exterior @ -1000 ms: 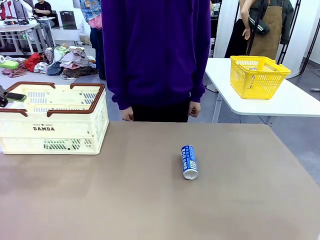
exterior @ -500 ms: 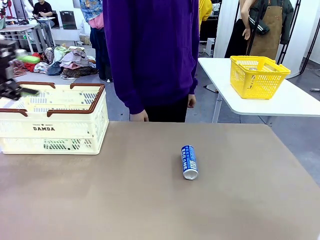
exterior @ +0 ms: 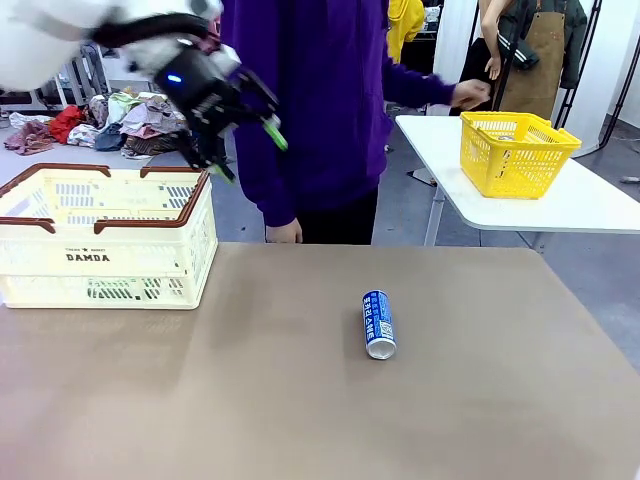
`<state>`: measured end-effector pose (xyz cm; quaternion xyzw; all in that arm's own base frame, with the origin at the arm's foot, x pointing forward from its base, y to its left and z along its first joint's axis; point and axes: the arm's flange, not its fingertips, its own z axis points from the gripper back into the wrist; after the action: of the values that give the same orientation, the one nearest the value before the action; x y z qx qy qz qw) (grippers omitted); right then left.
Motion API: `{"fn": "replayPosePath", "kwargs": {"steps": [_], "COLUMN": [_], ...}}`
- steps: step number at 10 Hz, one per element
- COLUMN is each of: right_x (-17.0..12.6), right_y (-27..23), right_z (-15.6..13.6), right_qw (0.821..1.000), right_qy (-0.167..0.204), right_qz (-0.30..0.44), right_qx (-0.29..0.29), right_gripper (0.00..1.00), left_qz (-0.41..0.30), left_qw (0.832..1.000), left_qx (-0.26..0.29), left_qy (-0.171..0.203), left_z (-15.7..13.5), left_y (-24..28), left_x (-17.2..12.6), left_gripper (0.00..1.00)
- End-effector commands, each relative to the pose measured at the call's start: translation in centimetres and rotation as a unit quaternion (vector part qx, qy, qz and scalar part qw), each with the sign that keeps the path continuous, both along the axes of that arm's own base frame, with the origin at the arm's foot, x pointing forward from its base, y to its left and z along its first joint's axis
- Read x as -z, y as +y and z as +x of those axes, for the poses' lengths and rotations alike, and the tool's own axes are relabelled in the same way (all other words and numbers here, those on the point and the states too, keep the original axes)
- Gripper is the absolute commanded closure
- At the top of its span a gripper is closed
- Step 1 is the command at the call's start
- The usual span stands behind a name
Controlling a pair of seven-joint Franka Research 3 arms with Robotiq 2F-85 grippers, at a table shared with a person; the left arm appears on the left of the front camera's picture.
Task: Place the drinks into the Shopping basket.
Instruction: Pick up one drink and place it into the Shopping basket.
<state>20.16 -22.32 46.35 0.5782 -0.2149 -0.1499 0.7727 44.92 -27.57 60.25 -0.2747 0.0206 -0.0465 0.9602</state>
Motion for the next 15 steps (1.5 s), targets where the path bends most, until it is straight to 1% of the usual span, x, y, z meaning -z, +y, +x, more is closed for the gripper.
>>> {"fn": "replayPosePath", "kwargs": {"steps": [1,2,3,4,6,7,8,9,10,11,14,15], "right_x": [0.0,0.0,0.0,0.0,0.0,0.0,0.0,0.0,0.0,0.0,0.0,0.0], "right_y": [0.0,0.0,0.0,0.0,0.0,0.0,0.0,0.0,0.0,0.0,0.0,0.0], "right_z": [0.2,0.2,0.2,0.2,0.2,0.2,0.2,0.2,0.2,0.2,0.2,0.2], "right_qw": [1.000,1.000,1.000,1.000,1.000,1.000,1.000,1.000,1.000,1.000,1.000,1.000], "right_qy": [-0.019,-0.019,-0.019,-0.019,-0.019,-0.019,-0.019,-0.019,-0.019,-0.019,-0.019,-0.019], "right_qz": [0.005,0.005,0.005,0.005,0.005,0.005,0.005,0.005,0.005,0.005,0.005,0.005], "right_qx": [-0.001,-0.001,-0.001,-0.001,-0.001,-0.001,-0.001,-0.001,-0.001,-0.001,-0.001,-0.001], "right_gripper": [0.00,0.00,0.00,0.00,0.00,0.00,0.00,0.00,0.00,0.00,0.00,0.00], "left_qz": [0.101,0.149,0.172,0.164,0.155,0.154,0.160,0.162,0.140,0.149,0.149,0.145], "left_qw": [0.993,0.987,0.982,0.981,0.980,0.979,0.978,0.977,0.981,0.978,0.978,0.979], "left_qx": [0.054,0.065,0.079,0.095,0.117,0.108,0.110,0.107,0.121,0.124,0.124,0.124], "left_qy": [0.012,-0.001,-0.020,-0.031,-0.046,-0.082,-0.081,-0.087,-0.066,-0.071,-0.071,-0.074], "left_z": [2.9,2.6,2.3,2.1,0.8,0.2,-0.6,-1.1,-1.3,-0.1,-0.1,-0.2], "left_y": [-4.8,-8.9,-11.9,-13.5,-16.4,-17.3,-18.2,-18.9,-19.1,-19.6,-19.6,-20.0], "left_x": [0.0,2.0,3.9,5.2,9.4,11.6,14.0,15.2,14.9,14.0,14.0,14.4], "left_gripper": [0.00,0.00,0.00,0.00,0.00,0.00,0.00,0.00,0.00,0.00,0.00,0.00]}}
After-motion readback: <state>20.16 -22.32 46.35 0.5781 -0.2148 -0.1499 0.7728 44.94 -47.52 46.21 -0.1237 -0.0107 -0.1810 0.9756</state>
